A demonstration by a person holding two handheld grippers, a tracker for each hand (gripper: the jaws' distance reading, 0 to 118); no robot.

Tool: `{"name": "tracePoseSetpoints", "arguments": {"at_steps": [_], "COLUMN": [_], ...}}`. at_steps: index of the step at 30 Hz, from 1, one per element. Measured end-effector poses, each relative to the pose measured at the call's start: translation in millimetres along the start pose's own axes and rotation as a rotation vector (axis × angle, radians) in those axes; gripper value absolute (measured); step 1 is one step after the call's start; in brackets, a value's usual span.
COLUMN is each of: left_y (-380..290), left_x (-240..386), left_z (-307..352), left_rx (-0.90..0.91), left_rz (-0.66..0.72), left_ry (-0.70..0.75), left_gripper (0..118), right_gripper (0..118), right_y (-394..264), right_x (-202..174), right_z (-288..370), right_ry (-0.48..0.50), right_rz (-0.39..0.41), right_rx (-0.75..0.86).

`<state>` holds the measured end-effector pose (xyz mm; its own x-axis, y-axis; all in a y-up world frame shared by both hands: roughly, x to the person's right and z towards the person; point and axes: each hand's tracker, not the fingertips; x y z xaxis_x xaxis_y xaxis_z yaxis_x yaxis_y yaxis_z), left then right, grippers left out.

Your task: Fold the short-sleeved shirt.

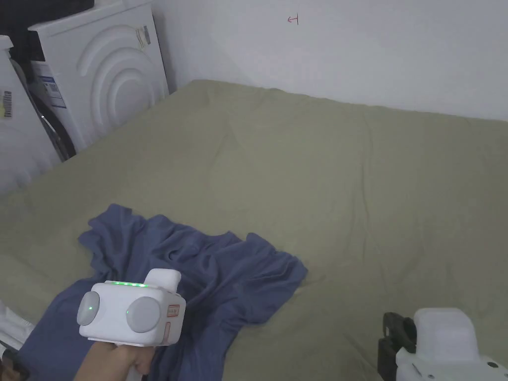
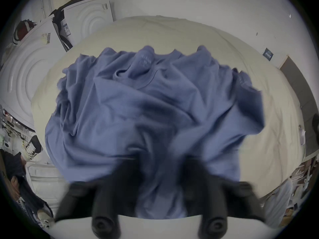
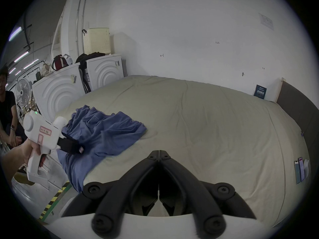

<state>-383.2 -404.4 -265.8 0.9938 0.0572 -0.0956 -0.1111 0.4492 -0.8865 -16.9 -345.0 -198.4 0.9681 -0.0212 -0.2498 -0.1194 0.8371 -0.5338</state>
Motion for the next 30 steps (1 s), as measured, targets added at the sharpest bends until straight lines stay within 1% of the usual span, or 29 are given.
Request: {"name": "tracePoseSetpoints", "arguments": {"at_steps": [1,2,5,6,8,10,12,14,17,18,20,22,26,28,30], "left_y": [0.5,4.4,16.4,11.6,18.4,35.7,53.5,72.3,98.7,100.1,109.7,114.7,119.8,113.5,106.0], "left_x": [-0.1,-10.6,-16.5,-1.2,14.5,31.6,54.7,81.1,142.7,174.4,227.2,290.6,409.2,471.5,518.8], "left_z": [3.3,-11.0,-6.8,5.5,12.6,13.3,11.7,6.3,0.4,6.0,1.8,0.9,3.1,7.3,10.7], "left_rx": [-0.006,-0.026,0.011,0.057,0.078,0.097,0.112,0.135,0.158,0.159,0.156,0.16,0.15,0.151,0.136], "left_rz": [0.01,0.03,0.055,0.039,0.033,0.009,-0.011,-0.036,-0.129,-0.173,-0.218,-0.305,-0.41,-0.481,-0.538], "left_ry": [-0.01,-0.036,-0.077,-0.066,-0.076,-0.095,-0.104,-0.151,-0.219,-0.249,-0.314,-0.368,-0.521,-0.582,-0.631], "left_gripper": [9,9,9,9,9,9,9,9,9,9,9,9,9,9,9], "right_gripper": [0,0,0,0,0,0,0,0,0,0,0,0,0,0,0], "right_y": [-2.1,-4.3,-11.9,-13.7,-17.5,-20.4,-22.6,-23.5,-24.0,-24.1,-24.5,-26.9,-35.7,-41.2,-46.9], "right_x": [2.4,4.9,16.1,20.5,29.4,39.6,49.6,61.1,82.4,90.5,105.5,121.4,152.9,168.5,181.8], "right_z": [5.1,10.3,25.5,29.3,37.0,46.5,56.2,66.9,83.4,88.8,98.1,108.6,124.2,128.5,129.0], "right_ry": [-0.006,-0.011,-0.037,-0.044,-0.069,-0.096,-0.121,-0.16,-0.234,-0.25,-0.286,-0.335,-0.407,-0.445,-0.48], "right_rz": [-0.008,-0.015,-0.043,-0.053,-0.075,-0.101,-0.111,-0.119,-0.14,-0.15,-0.165,-0.183,-0.244,-0.265,-0.277], "right_rx": [0.0,0.003,0.004,0.001,0.002,0.006,0.014,0.028,0.049,0.053,0.057,0.061,0.057,0.047,0.038]}}
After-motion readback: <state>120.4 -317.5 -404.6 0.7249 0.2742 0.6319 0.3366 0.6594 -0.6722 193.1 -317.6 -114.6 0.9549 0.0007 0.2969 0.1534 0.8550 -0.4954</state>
